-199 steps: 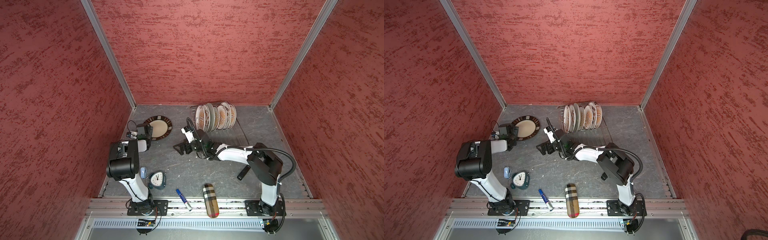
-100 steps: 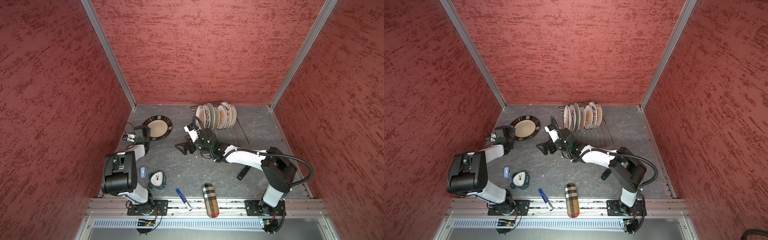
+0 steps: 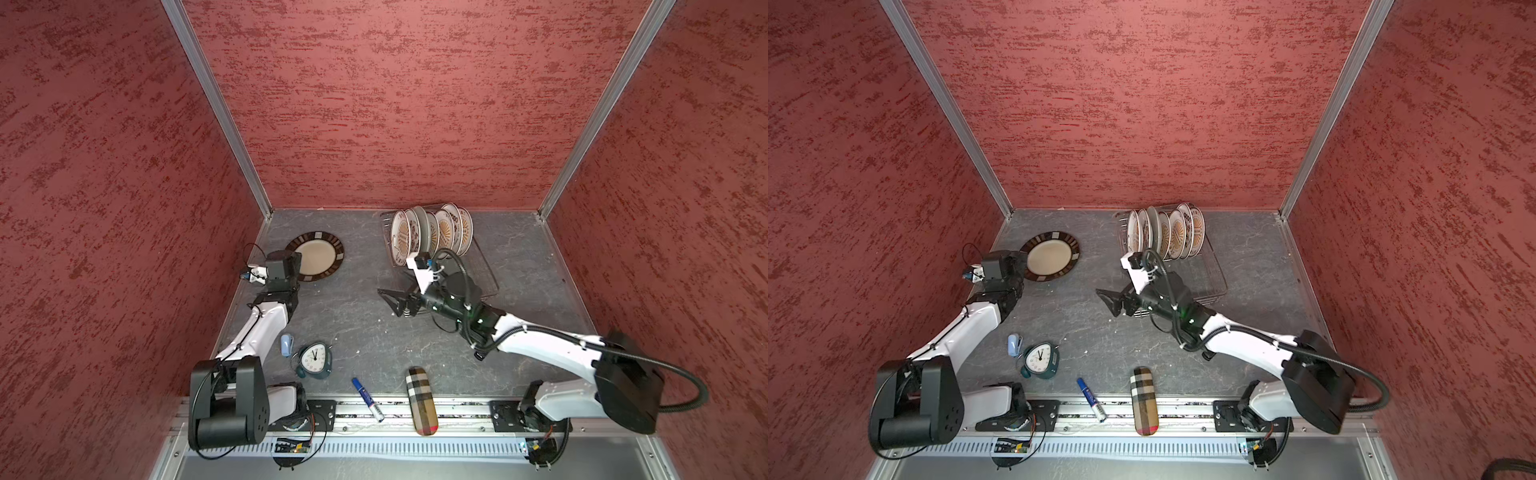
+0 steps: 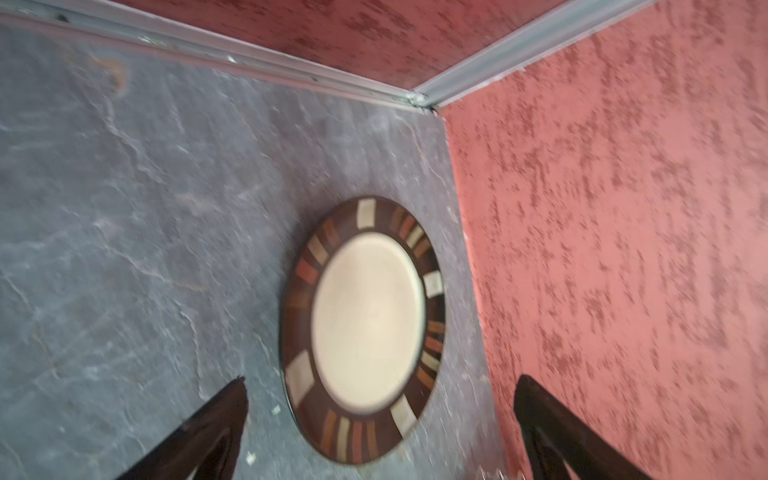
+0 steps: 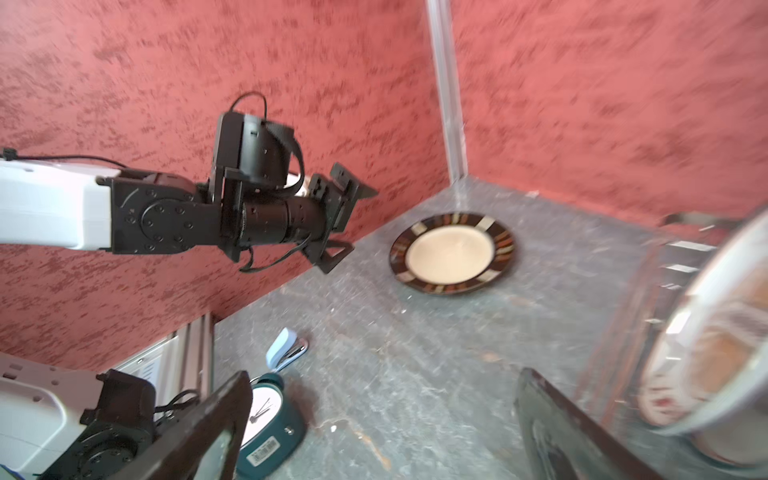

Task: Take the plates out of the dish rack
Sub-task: 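Reach the right gripper to the rack while the left gripper moves toward the rack front, then grip the top edge of the white line-patterned plate with the right gripper and lift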

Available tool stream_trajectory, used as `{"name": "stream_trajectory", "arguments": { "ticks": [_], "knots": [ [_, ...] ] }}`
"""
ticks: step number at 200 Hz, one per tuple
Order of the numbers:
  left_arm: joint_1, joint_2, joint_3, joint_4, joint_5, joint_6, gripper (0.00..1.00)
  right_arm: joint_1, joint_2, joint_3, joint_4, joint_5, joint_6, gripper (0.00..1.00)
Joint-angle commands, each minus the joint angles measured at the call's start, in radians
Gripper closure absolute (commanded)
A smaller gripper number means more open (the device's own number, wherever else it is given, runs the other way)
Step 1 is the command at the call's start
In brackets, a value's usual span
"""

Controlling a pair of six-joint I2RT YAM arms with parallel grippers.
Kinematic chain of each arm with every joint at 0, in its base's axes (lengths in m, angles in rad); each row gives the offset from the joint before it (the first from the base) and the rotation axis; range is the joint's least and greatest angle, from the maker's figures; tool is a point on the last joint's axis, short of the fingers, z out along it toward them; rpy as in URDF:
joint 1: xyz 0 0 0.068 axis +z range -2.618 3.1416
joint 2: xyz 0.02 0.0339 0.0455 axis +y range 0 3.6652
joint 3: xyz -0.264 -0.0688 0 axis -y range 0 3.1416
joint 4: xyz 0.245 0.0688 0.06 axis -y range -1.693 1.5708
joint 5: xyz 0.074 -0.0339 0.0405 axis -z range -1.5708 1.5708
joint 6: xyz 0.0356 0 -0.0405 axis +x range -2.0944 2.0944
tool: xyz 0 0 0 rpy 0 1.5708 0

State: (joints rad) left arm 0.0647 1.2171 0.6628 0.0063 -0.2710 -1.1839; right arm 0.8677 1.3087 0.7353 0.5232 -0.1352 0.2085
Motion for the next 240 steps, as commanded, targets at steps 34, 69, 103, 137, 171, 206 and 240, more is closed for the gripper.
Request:
{"name": "stream_trajectory", "arguments": {
  "ticks": [34, 69, 103, 137, 171, 206, 240],
  "knots": [
    [-0.242, -0.223, -0.134, 0.188, -0.043, 0.186, 0.01, -0.064, -0.079, 0.063, -0.113, 0.452, -0.080, 0.01],
    [-0.421, -0.248, -0.163, 0.410, 0.226, 0.372, 0.01, -0.174, -0.032, 0.186, -0.268, 0.380, -0.050, 0.01],
    [-0.609, -0.181, -0.189, 0.684, 0.405, 0.469, 0.01, -0.259, 0.071, 0.355, -0.434, 0.269, -0.017, 0.04],
    [-0.733, -0.102, -0.200, 0.778, 0.382, 0.487, 0.00, -0.302, 0.196, 0.495, -0.544, 0.255, -0.025, 0.12],
    [-0.751, 0.008, -0.212, 0.885, 0.407, 0.456, 0.01, -0.335, 0.288, 0.581, -0.587, 0.255, -0.031, 0.35],
    [-0.687, 0.065, -0.219, 0.946, 0.488, 0.395, 0.01, -0.340, 0.400, 0.708, -0.677, 0.316, -0.021, 0.37],
    [-0.689, 0.051, -0.221, 0.909, 0.486, 0.409, 0.00, -0.340, 0.460, 0.773, -0.719, 0.440, -0.029, 0.45]
  ]
}}
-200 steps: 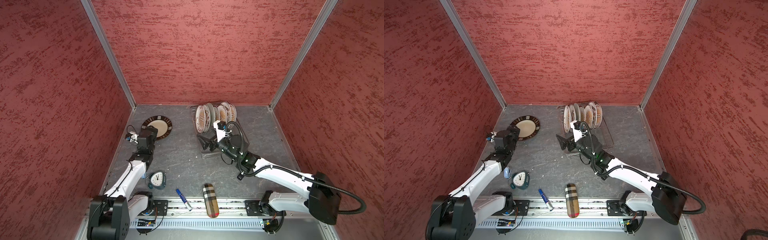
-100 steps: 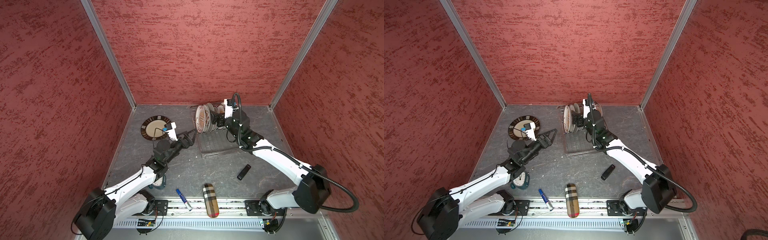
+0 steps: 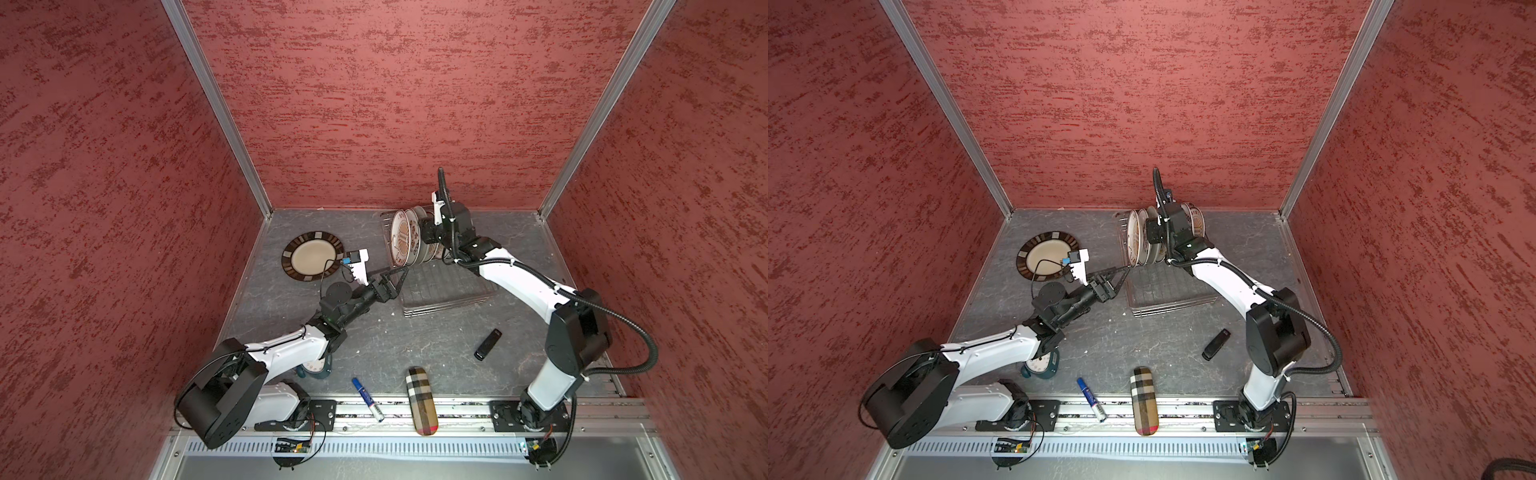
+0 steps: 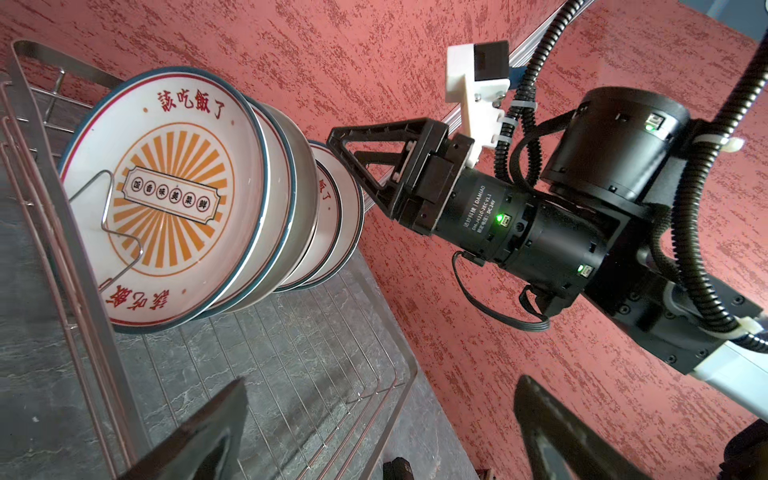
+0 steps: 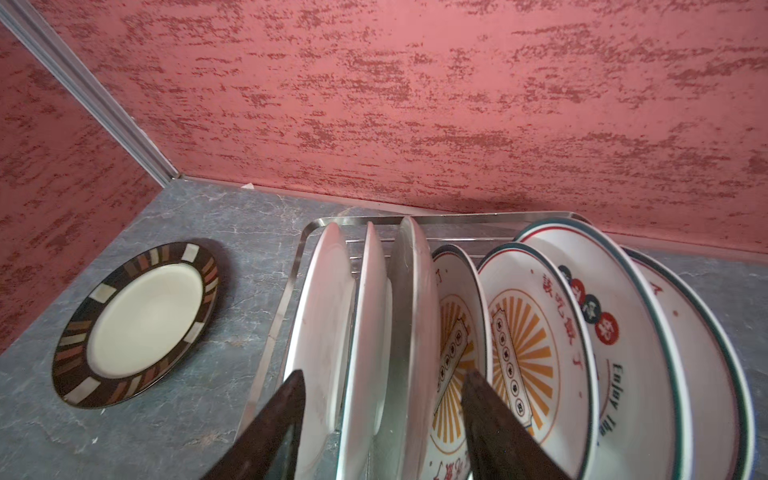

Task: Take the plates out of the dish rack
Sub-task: 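Grip the top edge of the white line-patterned plate with the right gripper and lift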

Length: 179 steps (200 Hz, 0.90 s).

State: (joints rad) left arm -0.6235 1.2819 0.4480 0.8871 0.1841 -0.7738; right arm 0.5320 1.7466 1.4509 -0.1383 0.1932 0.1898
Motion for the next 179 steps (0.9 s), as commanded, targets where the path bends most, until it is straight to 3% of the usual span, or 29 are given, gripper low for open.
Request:
{"name": "stream_trajectory", "arguments": {
  "ticks": [1, 31, 83, 113, 179],
  "knots": [
    [-0.001, -0.015, -0.006, 0.027, 0.030, -0.001, 0.01, -0.004, 0.024, 0.059, -0.058, 0.115, -0.010, 0.45],
    [-0.001, -0.034, -0.022, 0.016, 0.011, 0.010, 0.00, -0.003, 0.072, 0.113, -0.087, 0.129, -0.019, 0.58],
    [-0.002, -0.044, -0.037, 0.016, -0.007, 0.013, 0.01, 0.001, 0.172, 0.216, -0.155, 0.170, -0.019, 0.65],
    [-0.001, -0.049, -0.044, 0.012, -0.018, 0.013, 0.00, 0.008, 0.221, 0.261, -0.174, 0.218, -0.020, 0.74],
    [0.001, -0.044, -0.052, 0.010, -0.042, 0.010, 0.01, 0.065, 0.313, 0.362, -0.229, 0.395, -0.056, 0.82]
  ]
}}
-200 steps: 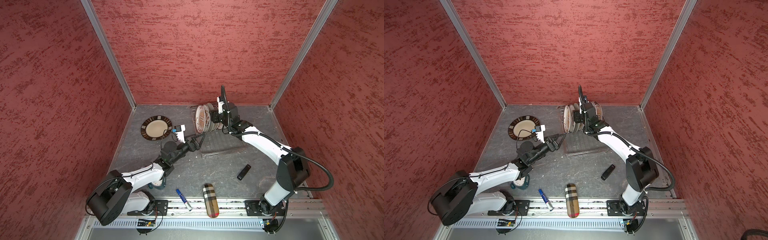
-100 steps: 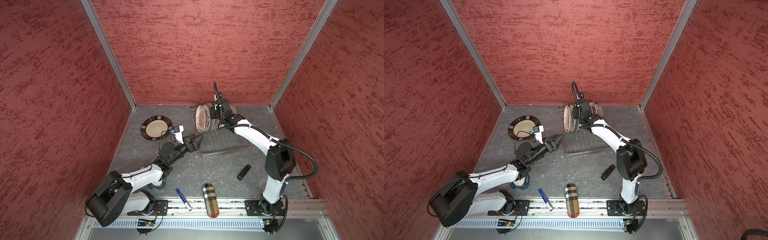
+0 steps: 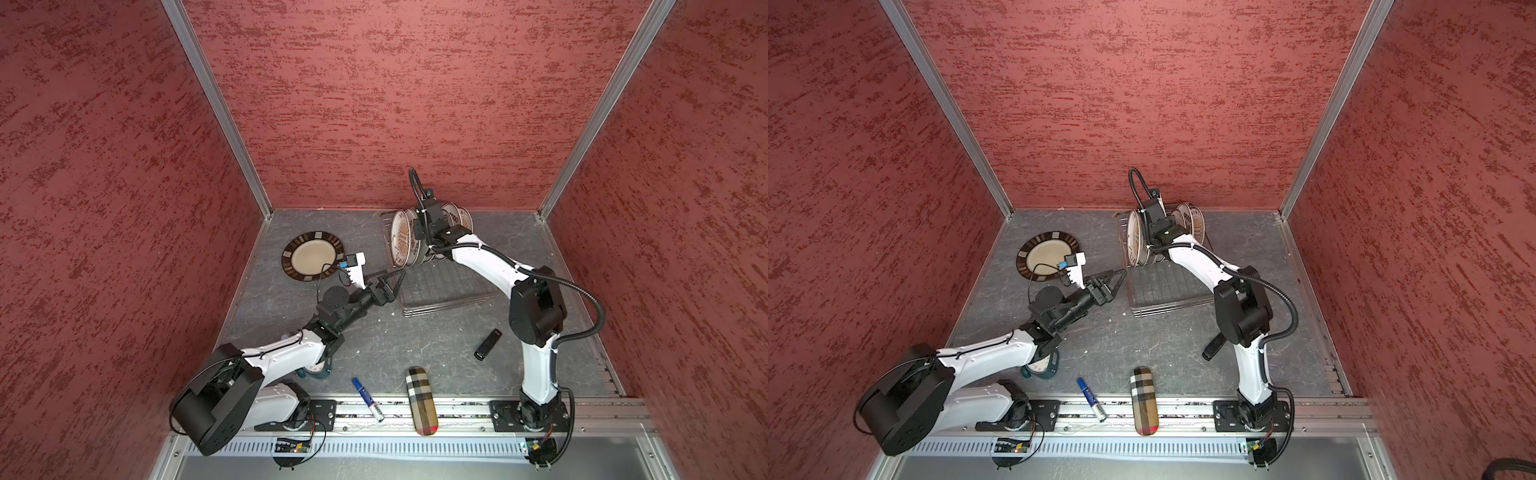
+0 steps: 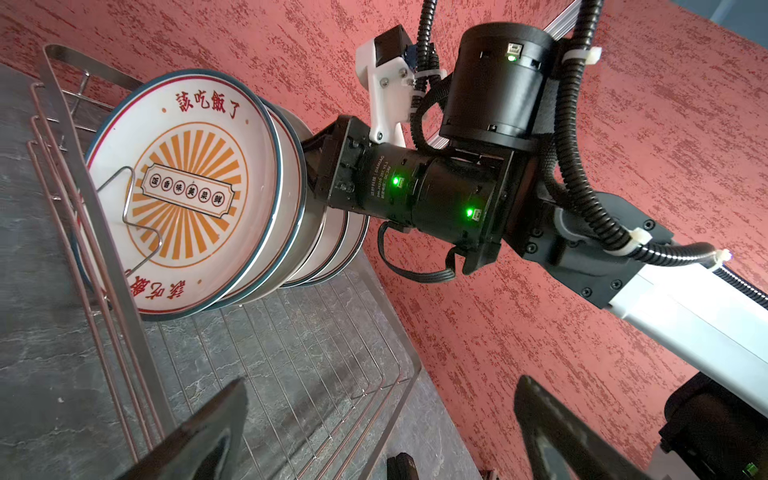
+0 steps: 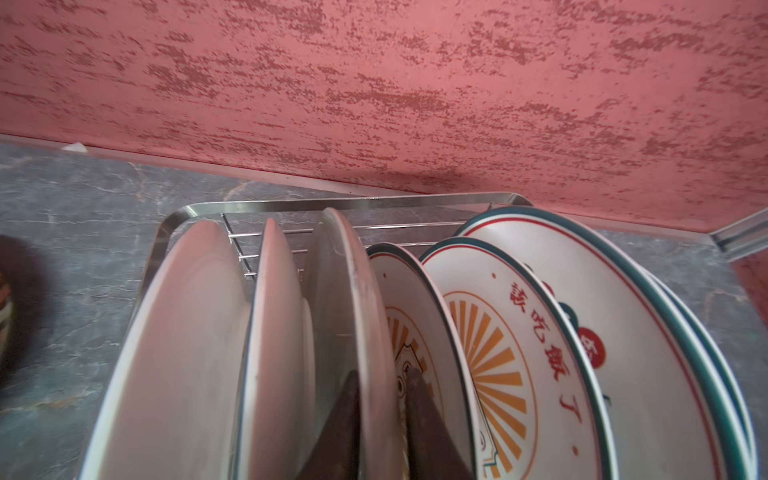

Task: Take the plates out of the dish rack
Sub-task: 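Grip the top edge of the white line-patterned plate with the right gripper and lift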

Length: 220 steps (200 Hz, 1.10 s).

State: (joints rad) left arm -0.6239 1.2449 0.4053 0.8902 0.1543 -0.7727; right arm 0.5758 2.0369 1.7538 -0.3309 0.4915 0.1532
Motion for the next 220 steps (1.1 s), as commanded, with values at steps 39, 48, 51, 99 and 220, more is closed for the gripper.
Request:
{"name": "stream_trajectory", "arguments": {
  "ticks": [39, 48, 51, 99, 220],
  "knots": [
    [0.003, -0.003, -0.007, 0.001, -0.018, 0.010, 0.00, 0.022, 0.035, 0.068, -0.039, 0.102, -0.025, 0.90],
    [0.004, -0.001, -0.007, -0.001, -0.019, 0.010, 0.01, 0.022, 0.035, 0.069, -0.040, 0.102, -0.025, 0.90],
    [0.004, -0.001, -0.005, -0.003, -0.017, 0.010, 0.01, 0.022, 0.036, 0.069, -0.039, 0.101, -0.026, 0.90],
    [0.009, 0.014, -0.002, 0.001, -0.020, 0.011, 0.01, 0.030, 0.021, 0.083, -0.010, 0.115, -0.058, 0.92],
    [0.018, -0.029, -0.028, 0.005, -0.026, 0.003, 0.01, 0.048, -0.100, 0.109, 0.038, 0.228, -0.153, 0.98]
  ]
}}
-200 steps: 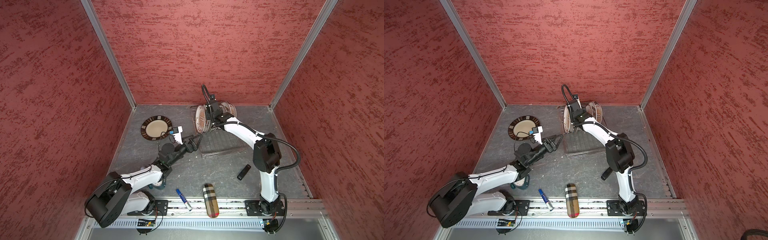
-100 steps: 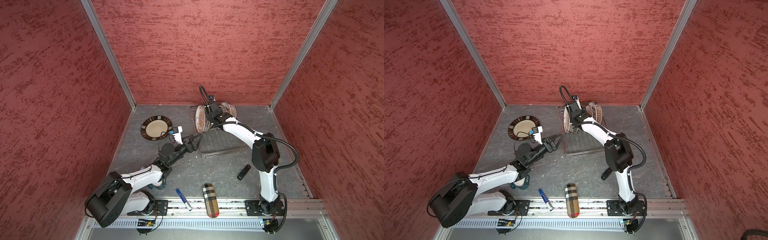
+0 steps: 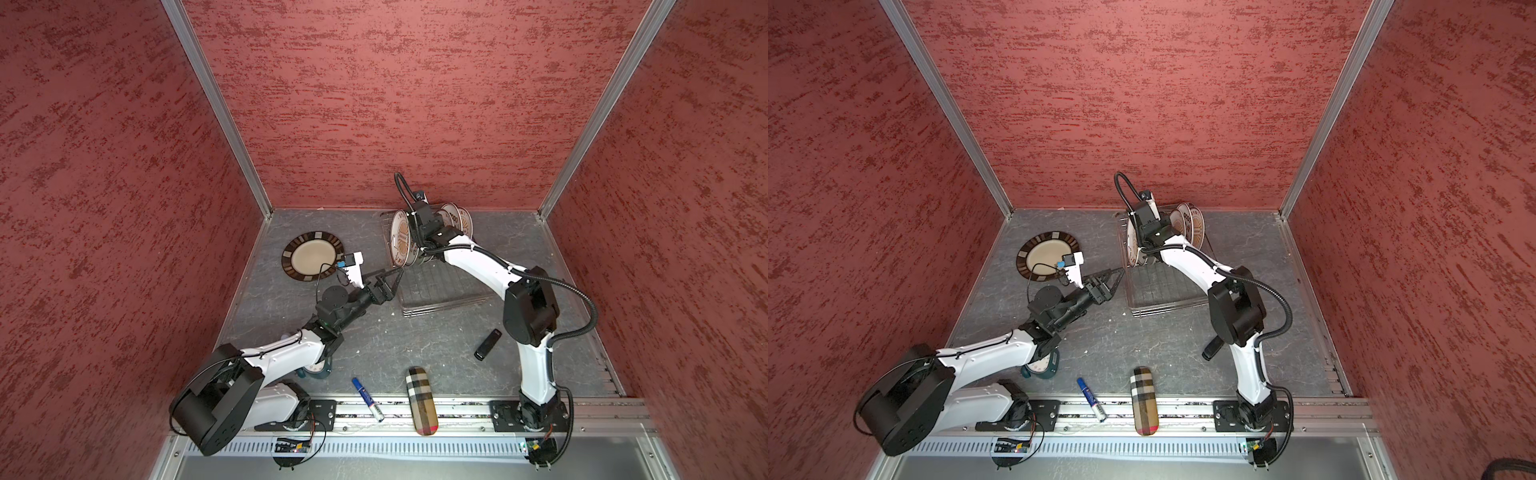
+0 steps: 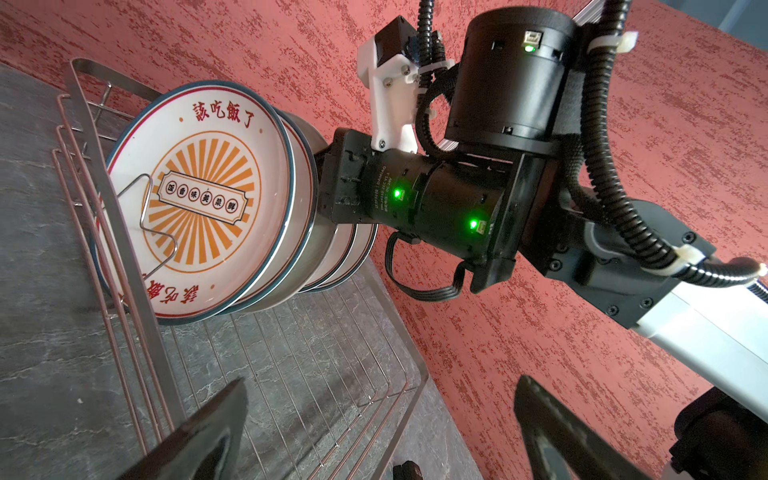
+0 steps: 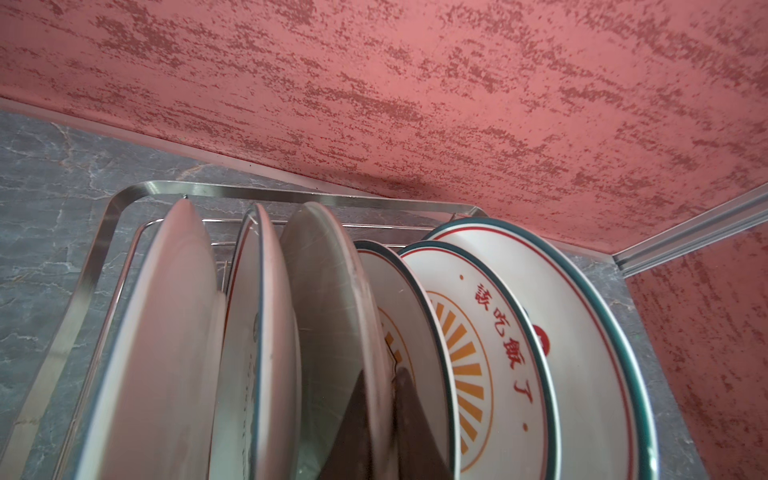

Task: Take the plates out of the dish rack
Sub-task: 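Grip the top edge of the white line-patterned plate with the right gripper and lift, then pull the white plate out of the rack toward the left gripper with the right gripper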

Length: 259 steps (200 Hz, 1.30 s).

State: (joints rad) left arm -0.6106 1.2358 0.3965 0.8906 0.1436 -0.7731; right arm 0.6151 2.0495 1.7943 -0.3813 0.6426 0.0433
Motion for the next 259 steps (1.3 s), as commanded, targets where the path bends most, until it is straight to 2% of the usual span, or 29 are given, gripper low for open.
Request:
{"name": "stream_trajectory", "arguments": {
  "ticks": [1, 39, 90, 166, 193, 220, 259],
  "knots": [
    [0.005, -0.021, -0.019, 0.003, -0.015, 0.003, 0.01, 0.008, -0.114, 0.068, 0.089, 0.078, -0.045, 0.98],
    [0.007, -0.032, -0.025, 0.001, -0.029, 0.005, 0.01, 0.011, -0.140, 0.058, 0.100, 0.139, -0.080, 1.00],
    [0.003, -0.033, -0.034, 0.021, -0.018, 0.012, 0.00, 0.018, -0.251, -0.054, 0.182, 0.145, -0.088, 1.00],
    [-0.002, -0.045, -0.027, 0.021, -0.004, 0.012, 0.00, 0.018, -0.534, -0.317, 0.303, 0.159, -0.059, 1.00],
    [-0.009, -0.069, -0.028, 0.014, 0.007, 0.036, 0.01, 0.009, -0.709, -0.466, 0.362, 0.056, 0.004, 1.00],
    [-0.012, -0.099, -0.039, 0.021, 0.014, 0.036, 0.01, -0.046, -0.866, -0.604, 0.404, -0.150, 0.113, 1.00],
    [-0.022, -0.134, -0.051, 0.007, 0.025, 0.046, 0.00, -0.103, -1.049, -0.791, 0.518, -0.298, 0.208, 1.00]
  ]
}}
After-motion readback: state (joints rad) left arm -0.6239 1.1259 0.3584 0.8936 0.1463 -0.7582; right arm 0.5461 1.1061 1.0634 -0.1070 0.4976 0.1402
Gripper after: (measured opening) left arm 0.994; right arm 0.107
